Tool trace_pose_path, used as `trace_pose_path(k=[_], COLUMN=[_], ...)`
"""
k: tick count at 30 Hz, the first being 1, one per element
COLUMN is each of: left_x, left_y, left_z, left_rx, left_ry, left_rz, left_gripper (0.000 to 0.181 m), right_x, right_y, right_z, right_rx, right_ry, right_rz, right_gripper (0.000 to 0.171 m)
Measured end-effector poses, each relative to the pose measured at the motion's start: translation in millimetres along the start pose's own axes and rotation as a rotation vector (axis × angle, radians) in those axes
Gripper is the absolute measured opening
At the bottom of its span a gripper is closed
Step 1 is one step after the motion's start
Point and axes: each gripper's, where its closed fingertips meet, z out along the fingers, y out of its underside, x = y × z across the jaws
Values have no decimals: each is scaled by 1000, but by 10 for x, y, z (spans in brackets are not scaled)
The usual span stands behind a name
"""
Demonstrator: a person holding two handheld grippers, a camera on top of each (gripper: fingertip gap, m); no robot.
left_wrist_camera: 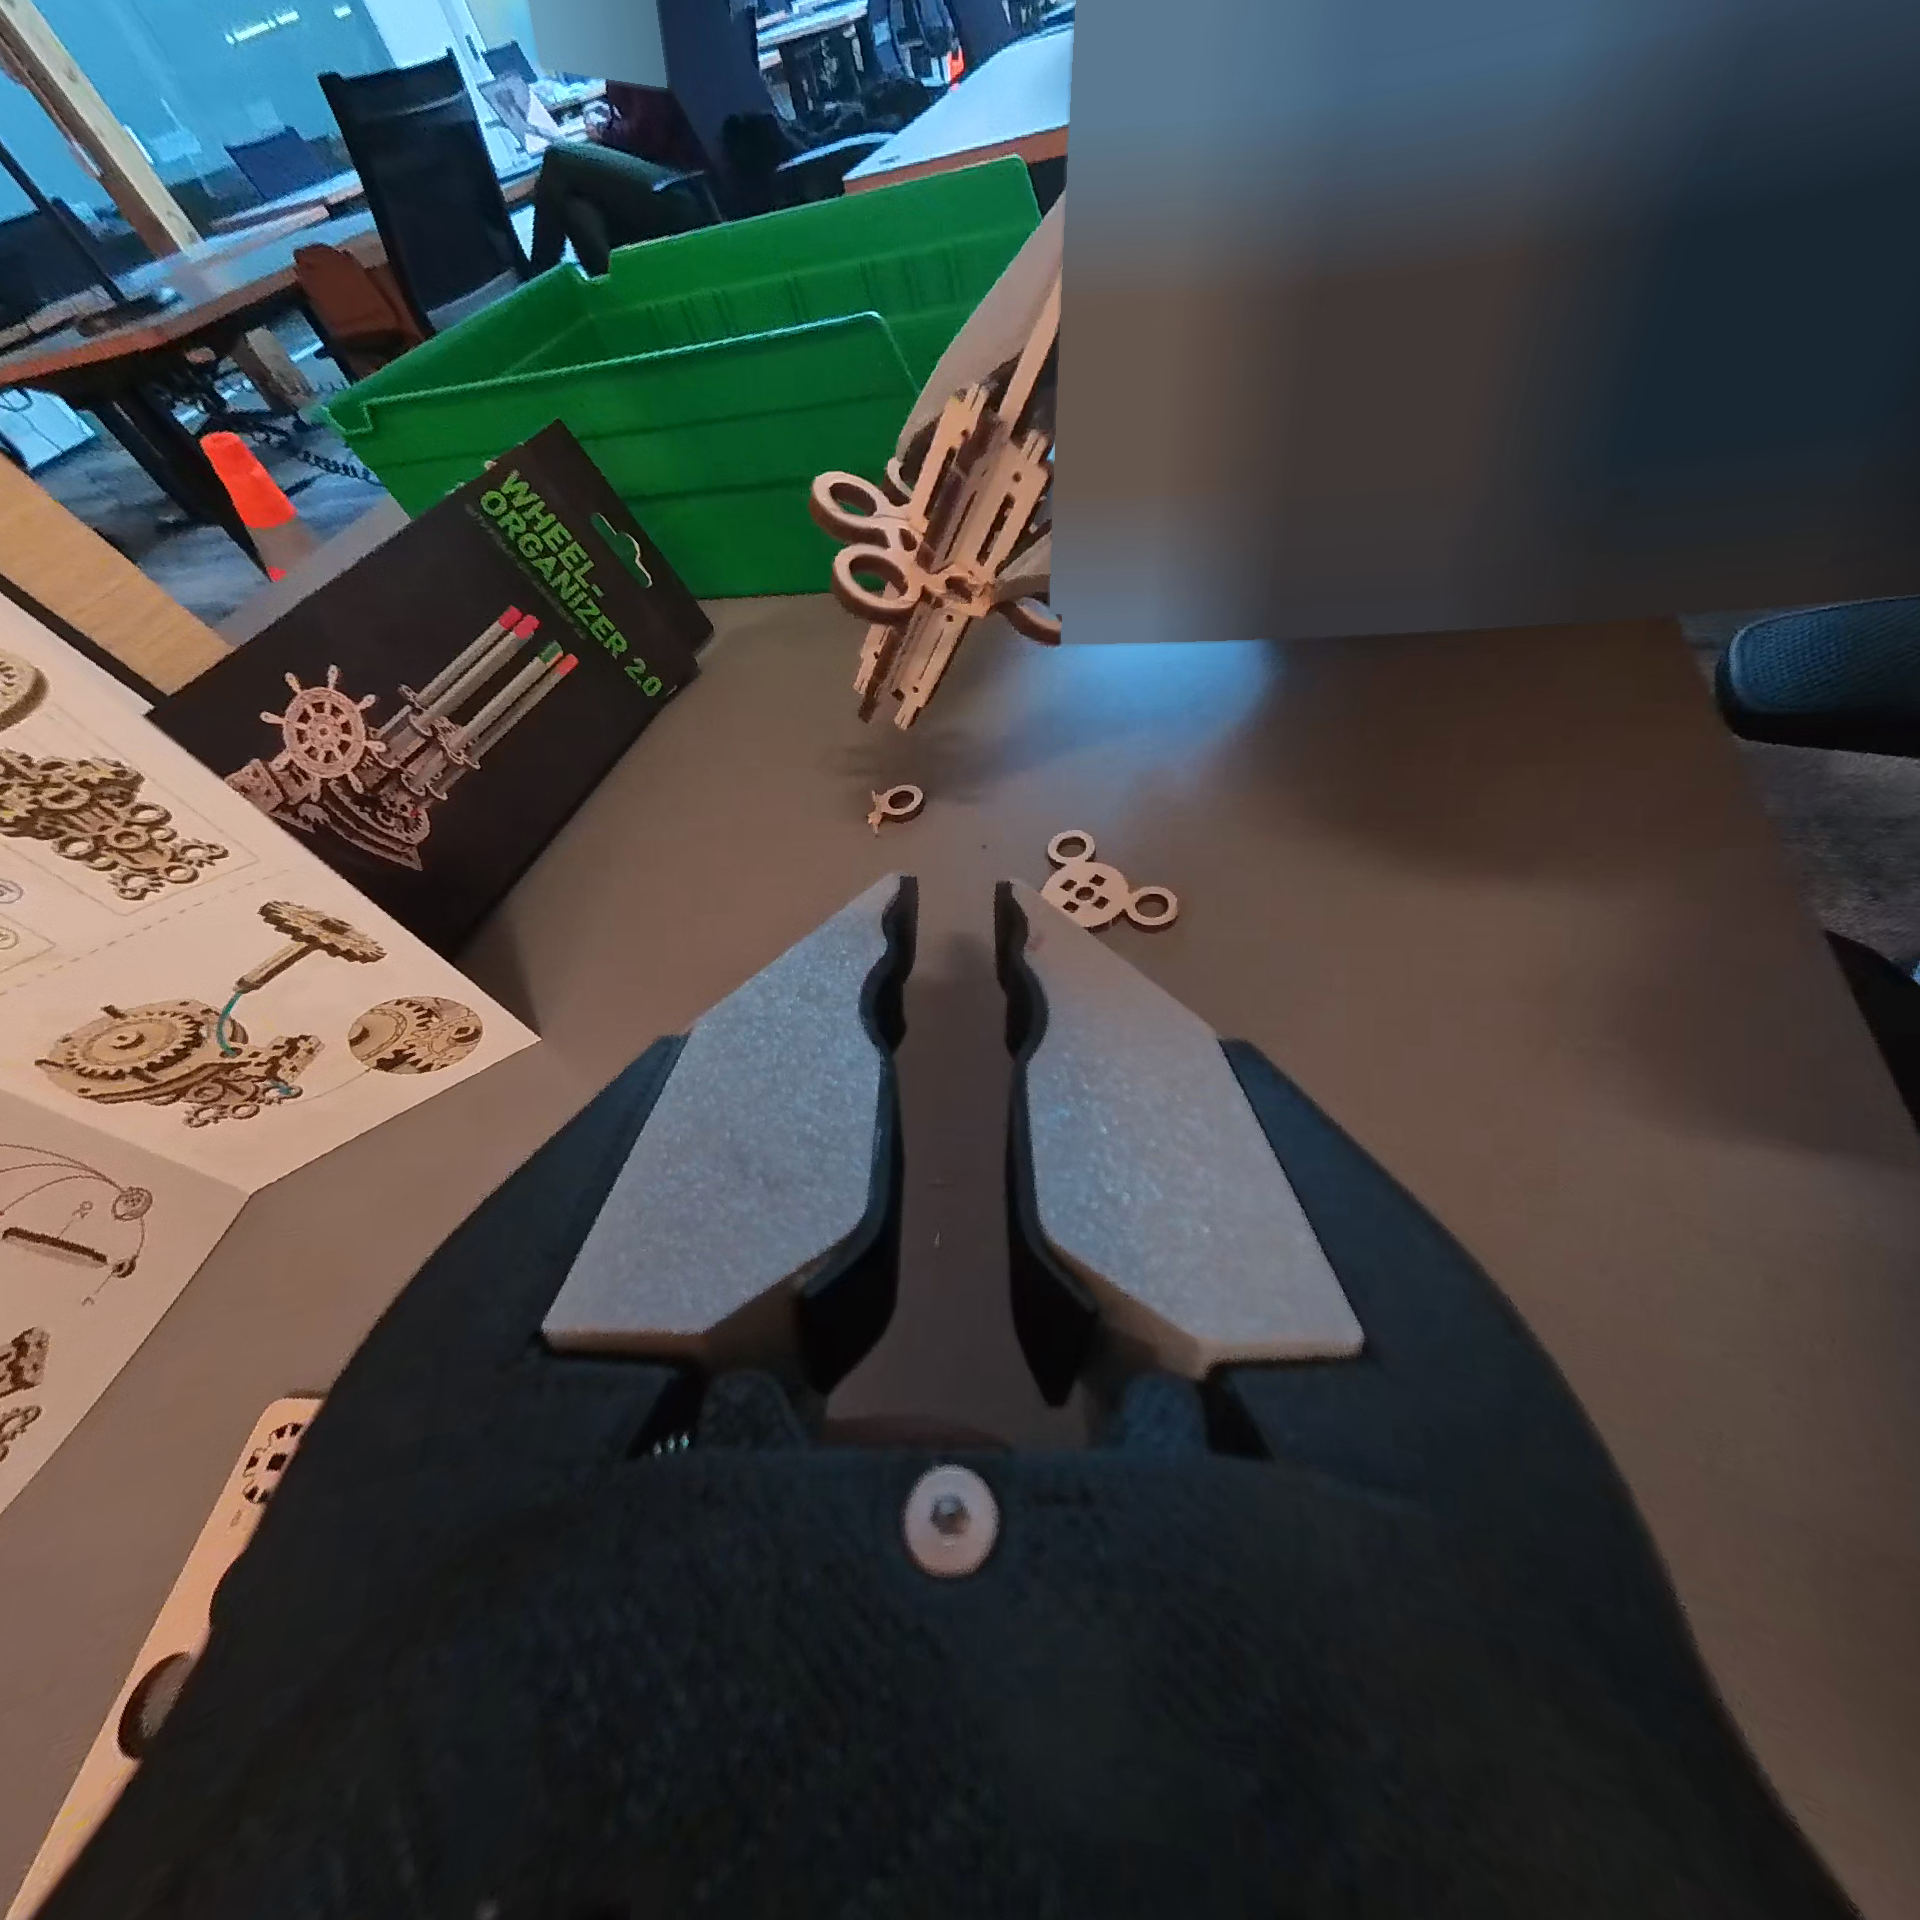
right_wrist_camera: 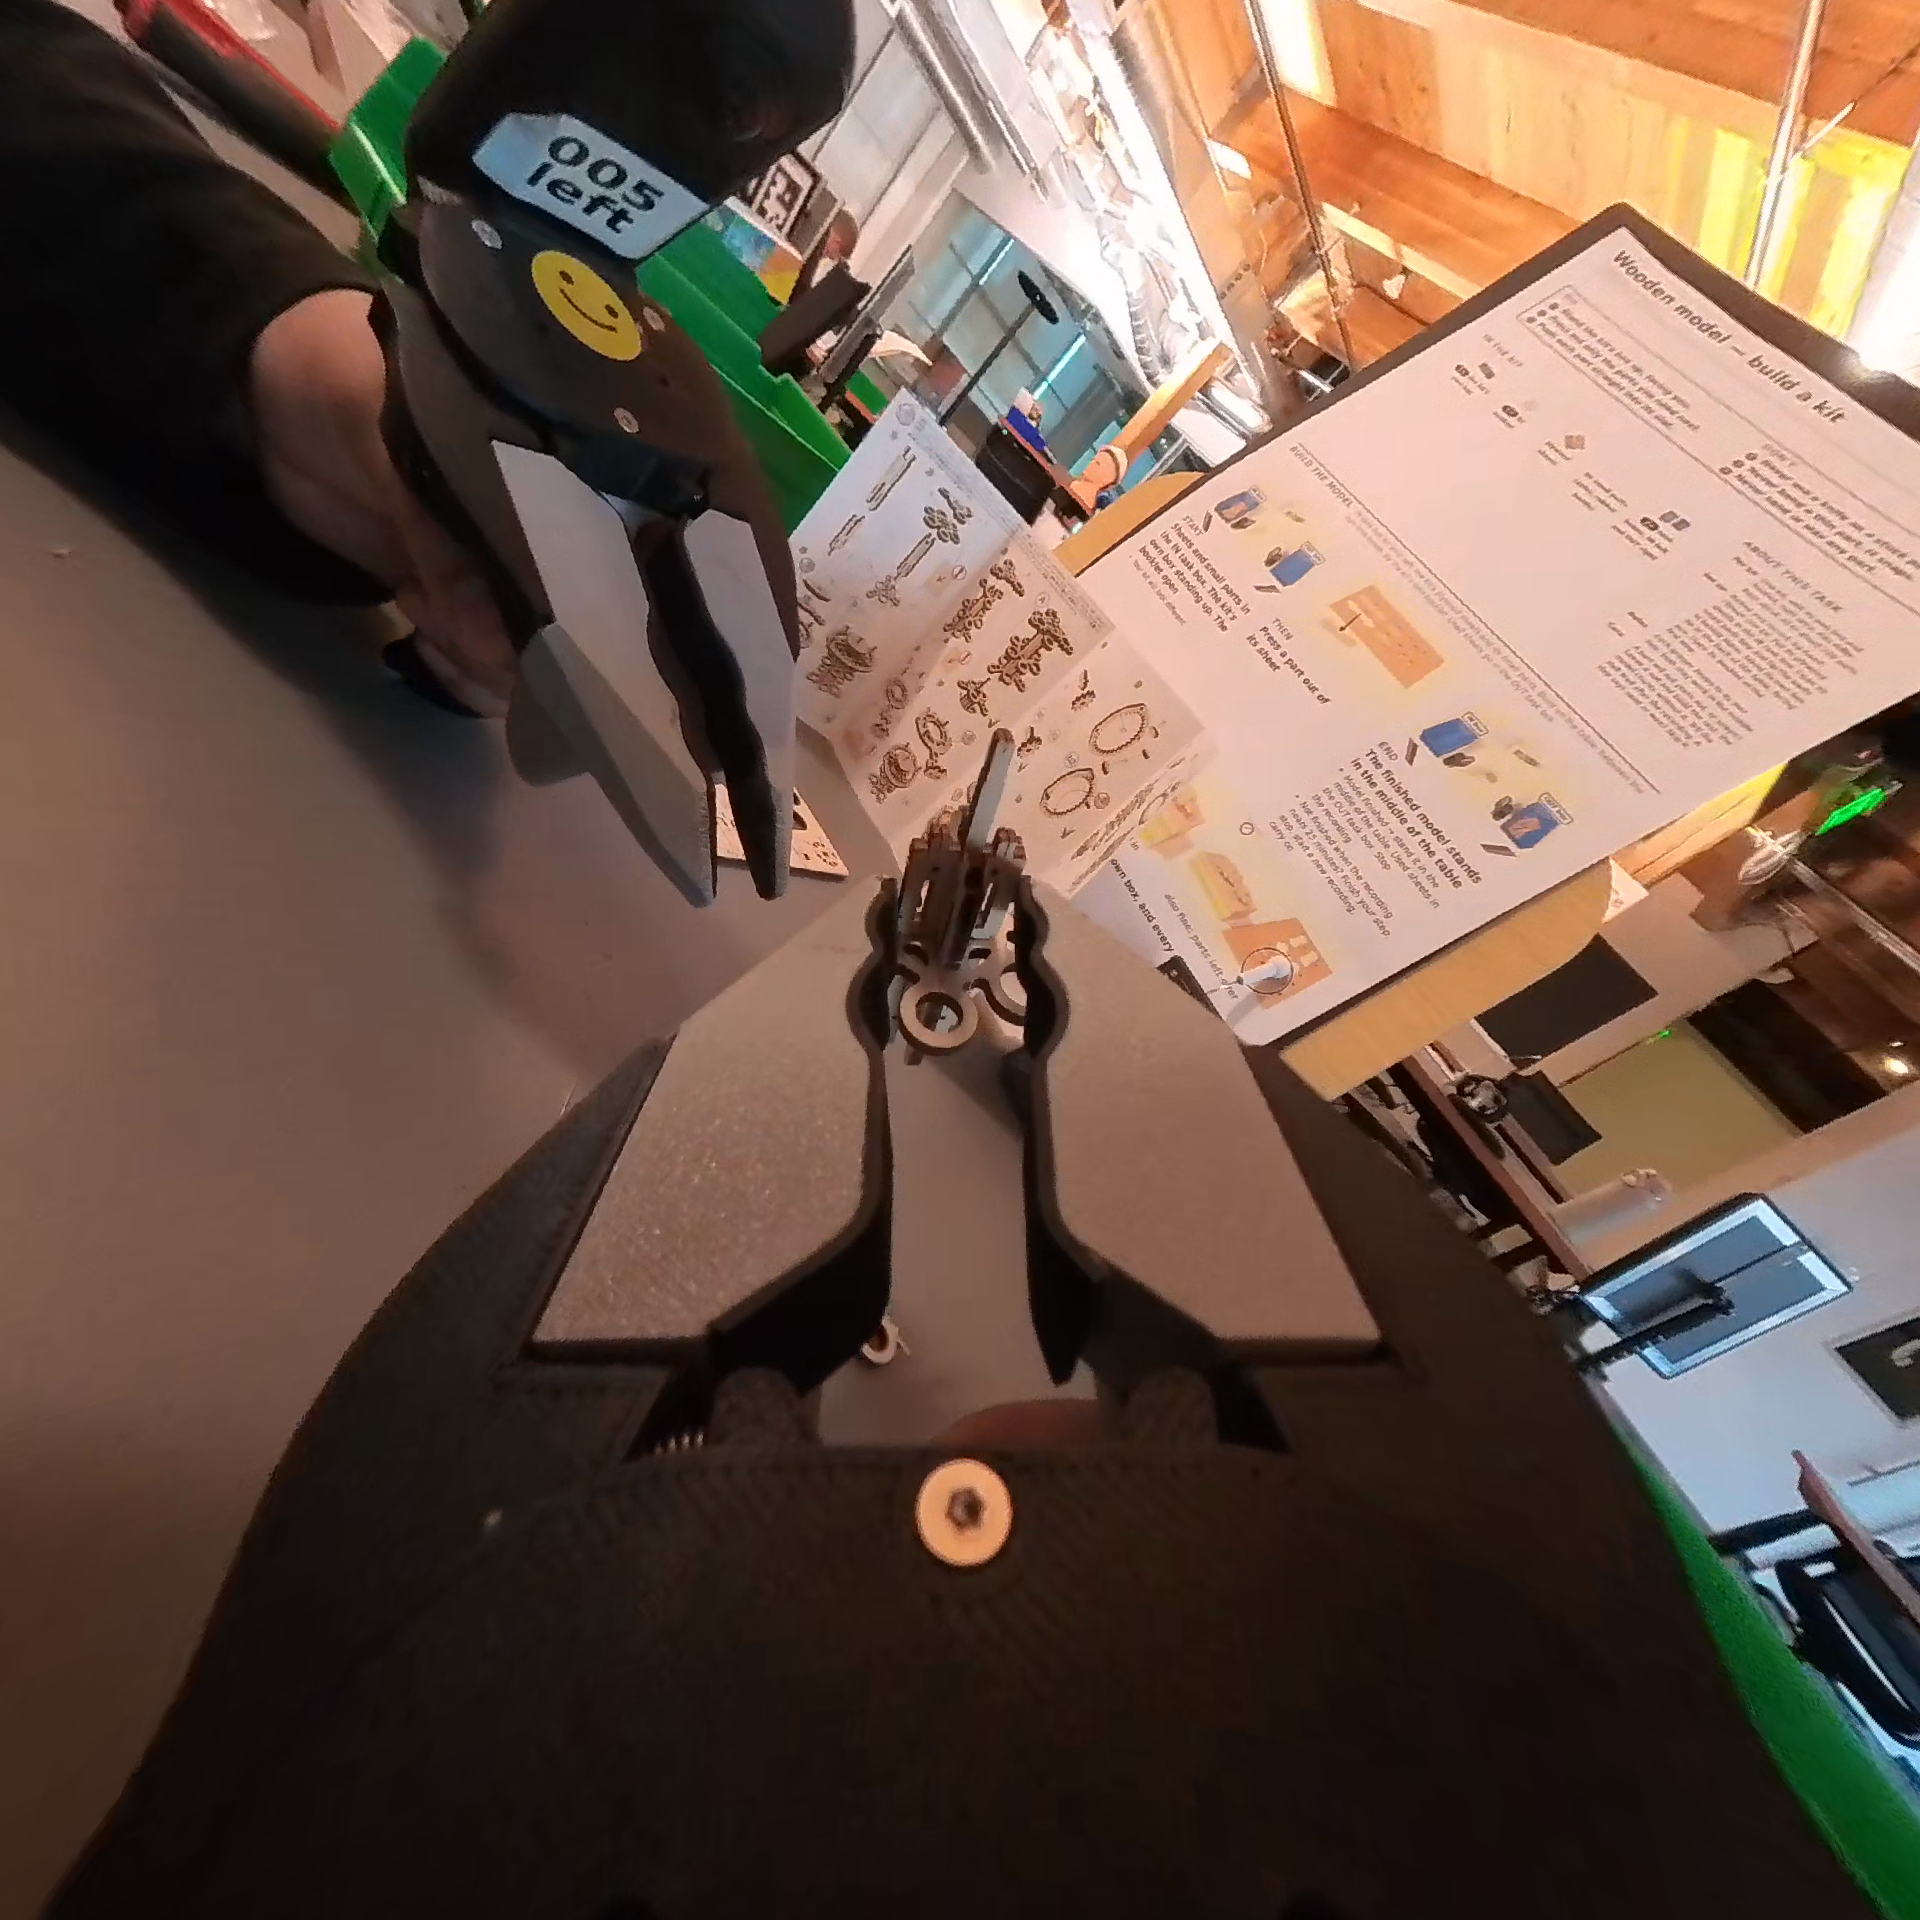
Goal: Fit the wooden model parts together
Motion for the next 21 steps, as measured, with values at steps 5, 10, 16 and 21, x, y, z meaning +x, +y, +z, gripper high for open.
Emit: trace_pose_path(k=[5,10,16,21], left_x=[-5,19,30,43], left_y=[1,9,5,6], left_z=[3,14,14,18], left_rx=[-1,-11,-10,-12], left_ry=[0,4,5,7], left_rz=[-8,1,0,2], left_gripper=[12,12,12,12], right_x=[15,19,78,87], right_y=[-13,-22,3,13], right_z=[-16,-18,-16,-7], right_rx=[7,19,40,55], right_ry=[2,-18,-54,-98], right_rz=[28,102,276,391], right_gripper=[18,17,18,18])
